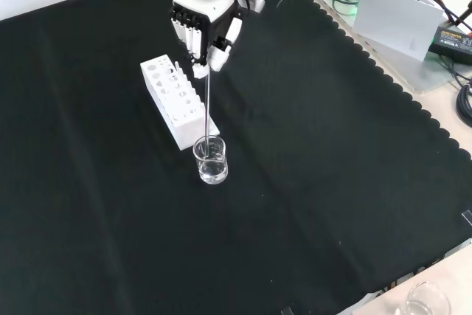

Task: Put the glass rod back on the white test tube rack.

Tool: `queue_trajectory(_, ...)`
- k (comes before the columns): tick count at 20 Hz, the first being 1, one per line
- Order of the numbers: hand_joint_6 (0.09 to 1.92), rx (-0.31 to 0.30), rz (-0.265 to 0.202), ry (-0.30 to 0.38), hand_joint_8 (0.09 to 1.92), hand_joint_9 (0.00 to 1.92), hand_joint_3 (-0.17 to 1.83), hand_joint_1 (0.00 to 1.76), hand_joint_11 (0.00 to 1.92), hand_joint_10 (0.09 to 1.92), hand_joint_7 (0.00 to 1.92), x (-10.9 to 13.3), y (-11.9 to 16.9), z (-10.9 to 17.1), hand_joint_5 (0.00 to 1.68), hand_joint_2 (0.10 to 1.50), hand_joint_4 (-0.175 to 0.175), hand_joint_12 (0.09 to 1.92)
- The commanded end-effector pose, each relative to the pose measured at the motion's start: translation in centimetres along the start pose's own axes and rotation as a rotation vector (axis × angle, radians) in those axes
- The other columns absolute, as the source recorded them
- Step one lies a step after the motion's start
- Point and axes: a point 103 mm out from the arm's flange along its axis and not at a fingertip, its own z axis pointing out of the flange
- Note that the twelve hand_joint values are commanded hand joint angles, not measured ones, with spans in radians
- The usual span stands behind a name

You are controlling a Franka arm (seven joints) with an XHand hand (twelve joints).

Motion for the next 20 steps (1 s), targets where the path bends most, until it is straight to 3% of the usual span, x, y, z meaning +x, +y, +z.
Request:
queue_trajectory(1, 0.09, 0.001, -0.001, 0.001, 0.4, 1.73, -0.17, 1.33, 1.65, 0.4, 1.46, 0.5, 0.3, 0.1, 1.45, 1.03, -0.167, 0.38)
queue_trajectory(20, 0.09, -0.045, 0.05, 0.002, 0.39, 1.73, -0.17, 1.33, 1.65, 0.4, 1.46, -0.6, -0.3, -2.5, 1.45, 1.03, -0.167, 0.38)
